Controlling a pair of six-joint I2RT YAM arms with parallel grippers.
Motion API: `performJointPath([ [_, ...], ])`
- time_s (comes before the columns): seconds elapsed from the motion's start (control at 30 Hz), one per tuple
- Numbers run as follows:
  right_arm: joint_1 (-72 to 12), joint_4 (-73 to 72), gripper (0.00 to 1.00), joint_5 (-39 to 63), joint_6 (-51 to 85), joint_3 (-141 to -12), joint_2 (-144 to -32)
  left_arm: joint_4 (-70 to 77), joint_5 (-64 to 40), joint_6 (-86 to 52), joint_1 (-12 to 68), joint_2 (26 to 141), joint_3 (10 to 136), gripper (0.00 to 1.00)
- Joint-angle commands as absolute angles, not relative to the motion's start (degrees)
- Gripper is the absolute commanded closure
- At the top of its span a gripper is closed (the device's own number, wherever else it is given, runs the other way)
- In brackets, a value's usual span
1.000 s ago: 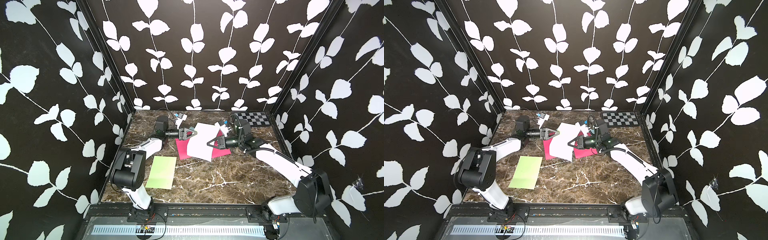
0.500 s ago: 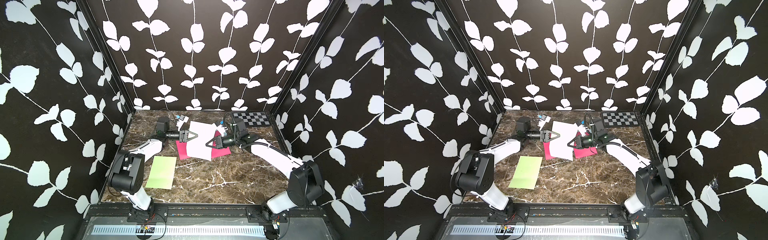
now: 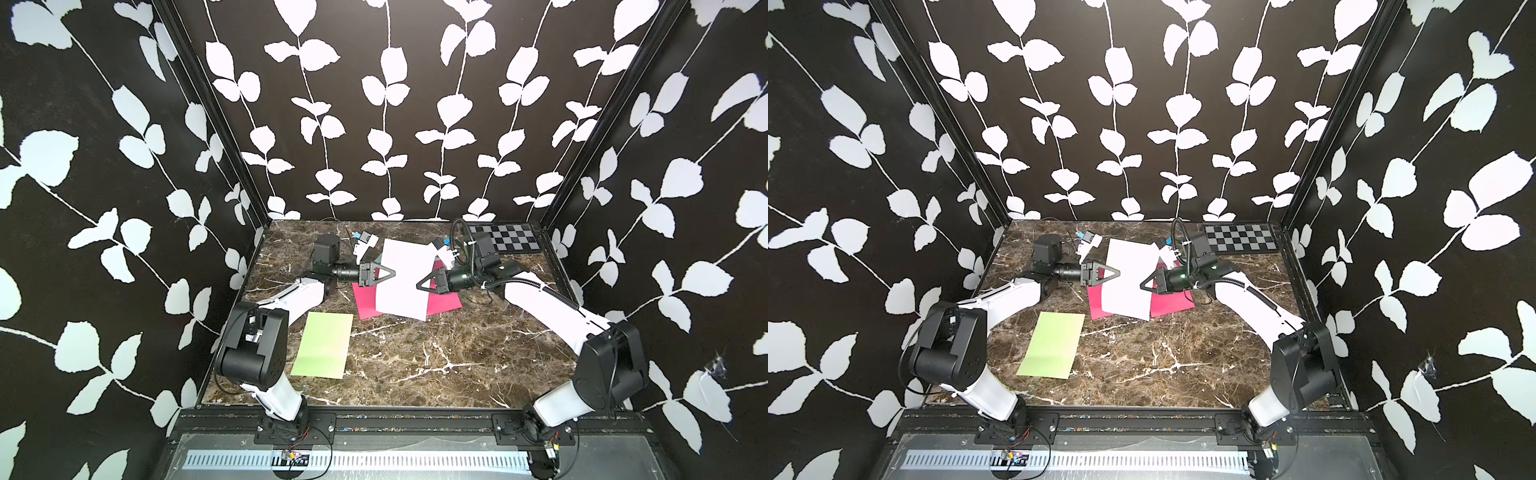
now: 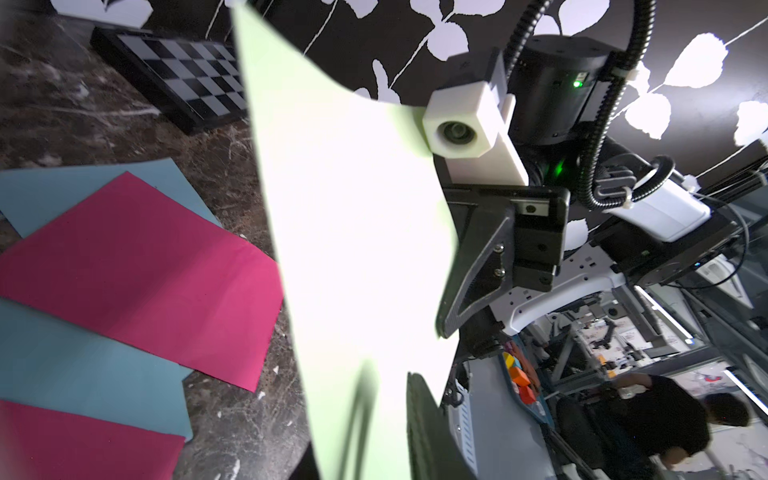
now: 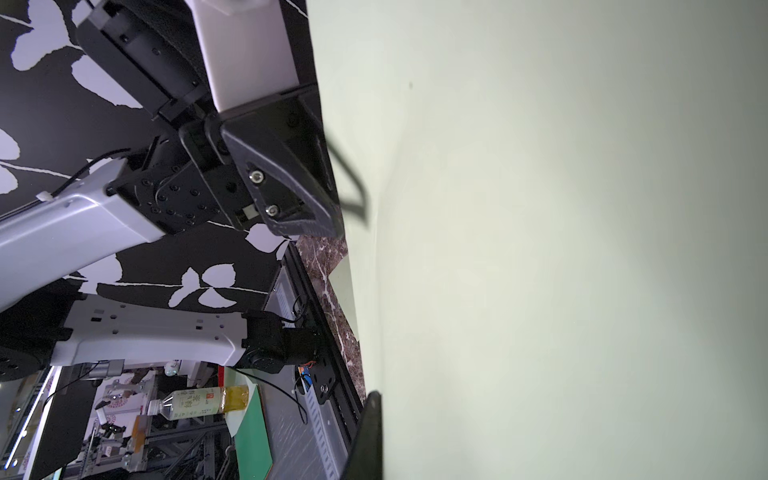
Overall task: Sort the scattered colored papers by color
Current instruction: Place the colored paper.
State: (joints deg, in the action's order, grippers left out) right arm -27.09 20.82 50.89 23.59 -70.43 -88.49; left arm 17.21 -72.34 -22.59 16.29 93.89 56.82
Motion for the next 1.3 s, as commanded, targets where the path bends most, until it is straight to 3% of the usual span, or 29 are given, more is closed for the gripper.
performJointPath([
  [0.0, -26.89, 22.69, 1.0, 50.49, 20.68, -73.51, -89.38, 15.45, -72.53, -20.57, 16.93, 92.28, 56.39, 0.79],
  [0.1, -26.89, 23.5, 1.0, 50.49, 20.06, -73.89, -89.72, 15.11, -72.29, -20.39, 16.9, 92.46, 56.71, 0.79],
  [0.27, -26.9, 24.48, 1.0, 49.16, 19.17, -73.65, -89.4, 14.95, -72.08, -20.33, 16.87, 92.37, 57.05, 0.9],
  [0.83, -26.87, 24.34, 1.0, 48.08, 18.63, -74.0, -89.65, 14.09, -71.57, -19.91, 17.87, 93.58, 57.1, 1.0],
  [0.87, -26.81, 24.26, 0.92, 47.95, 18.7, -73.85, -89.52, 14.04, -71.31, -19.87, 17.88, 93.56, 57.13, 1.0],
  [0.93, -26.85, 24.04, 0.88, 47.86, 18.72, -73.57, -89.23, 13.83, -70.64, -19.86, 17.88, 93.49, 57.08, 1.0],
  [1.0, -26.86, 24.0, 0.73, 47.02, 18.89, -73.24, -88.8, 13.5, -69.94, -19.6, 17.91, 93.27, 57.2, 1.0],
  [1.27, -26.87, 26.55, 0.49, 40.56, 19.34, -72.77, -85.69, 11.01, -65.05, -19.18, 17.89, 91.74, 58.51, 1.0],
])
